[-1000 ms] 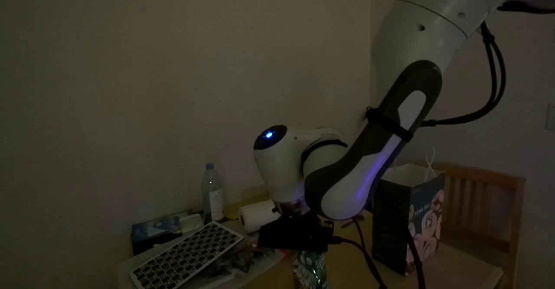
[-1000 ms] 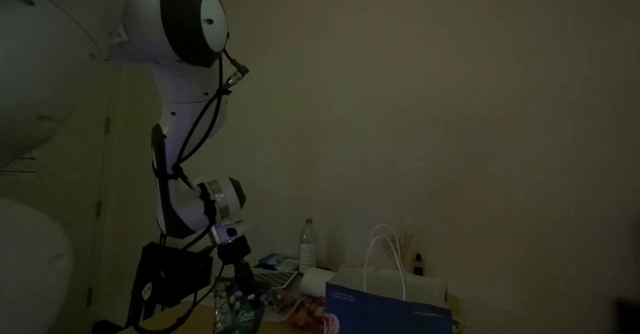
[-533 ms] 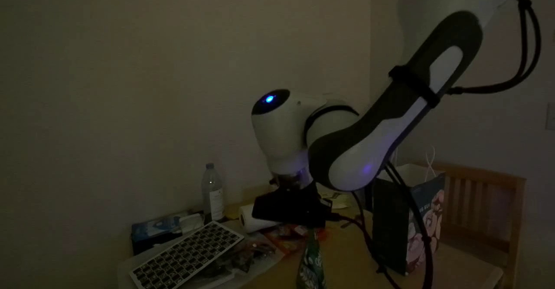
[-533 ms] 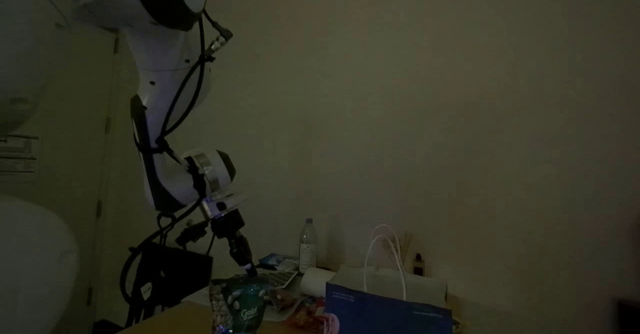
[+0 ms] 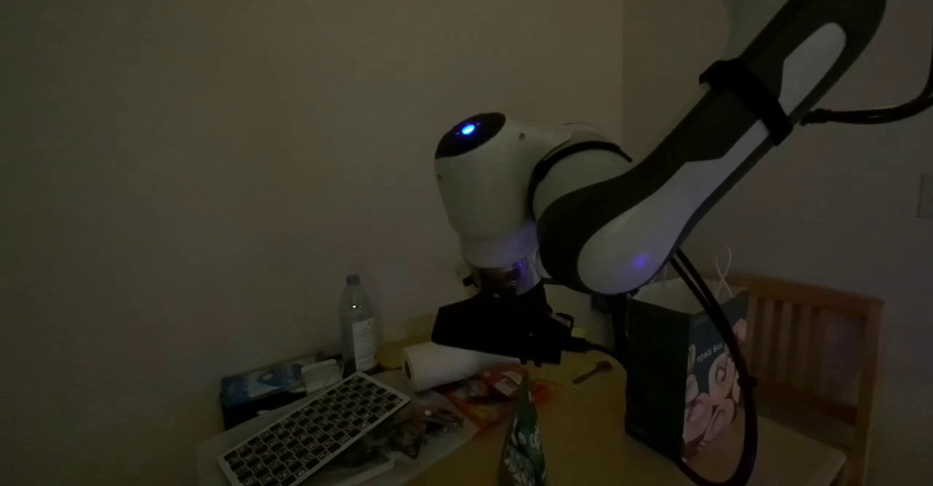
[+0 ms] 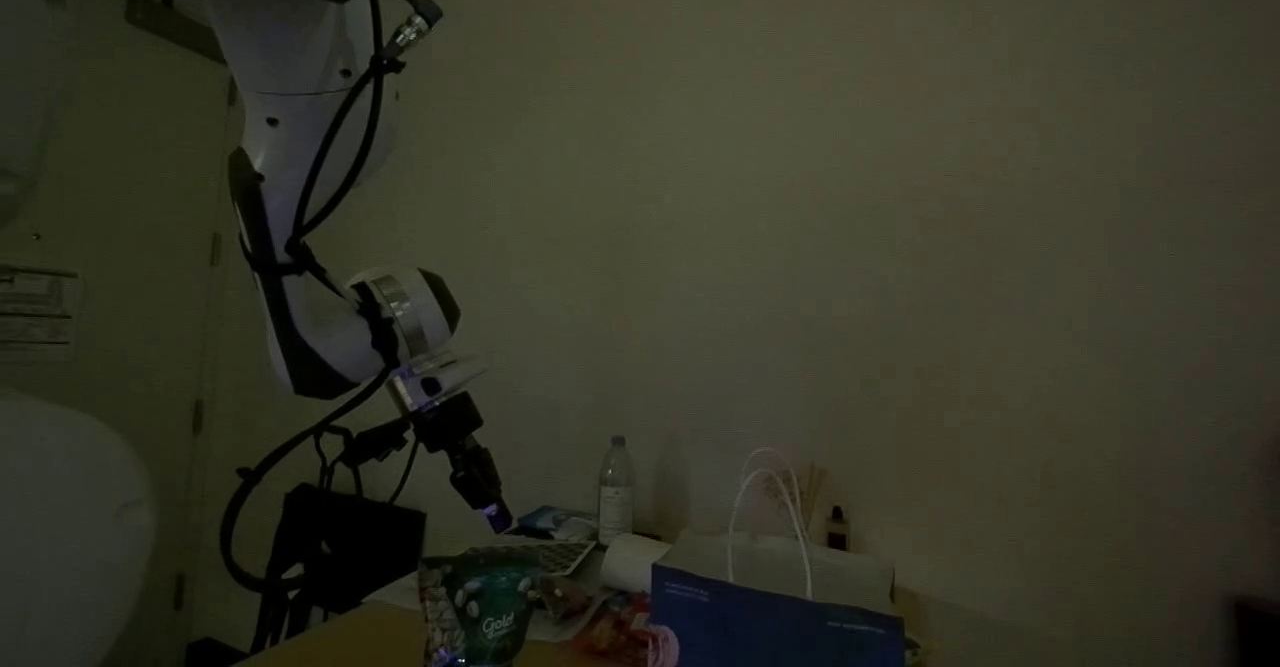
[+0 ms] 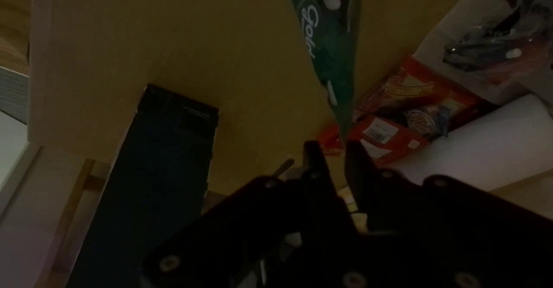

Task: Pick up the plastic and put in the paper bag

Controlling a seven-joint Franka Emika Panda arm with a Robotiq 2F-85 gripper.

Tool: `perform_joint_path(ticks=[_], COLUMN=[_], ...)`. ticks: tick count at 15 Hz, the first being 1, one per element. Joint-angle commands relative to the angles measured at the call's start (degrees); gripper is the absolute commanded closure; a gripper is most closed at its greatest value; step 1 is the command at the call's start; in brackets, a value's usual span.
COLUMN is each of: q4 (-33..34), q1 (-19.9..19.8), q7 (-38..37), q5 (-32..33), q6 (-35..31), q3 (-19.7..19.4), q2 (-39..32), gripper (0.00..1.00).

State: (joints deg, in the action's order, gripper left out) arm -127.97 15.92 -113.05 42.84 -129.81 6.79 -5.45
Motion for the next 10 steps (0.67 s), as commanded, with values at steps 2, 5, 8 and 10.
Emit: perform_joint_path(ticks=[2,5,8,10], q4=[1.9,3.3,6.2,8.6], q1=[-1.8,-2.0,-1.3,0.2], q7=[0.8,2.3,4.2,3.7], q5=[-8.3,-12.7,-12.0,-10.6], q6=[0.7,-0.8,-2.5,-0.7], q3=[0.9,0.3,-0.6,-1.2], q2=[-3.9,-8.5,-13.2,-15.0], gripper=[0.45,0.26,0.05,0.00])
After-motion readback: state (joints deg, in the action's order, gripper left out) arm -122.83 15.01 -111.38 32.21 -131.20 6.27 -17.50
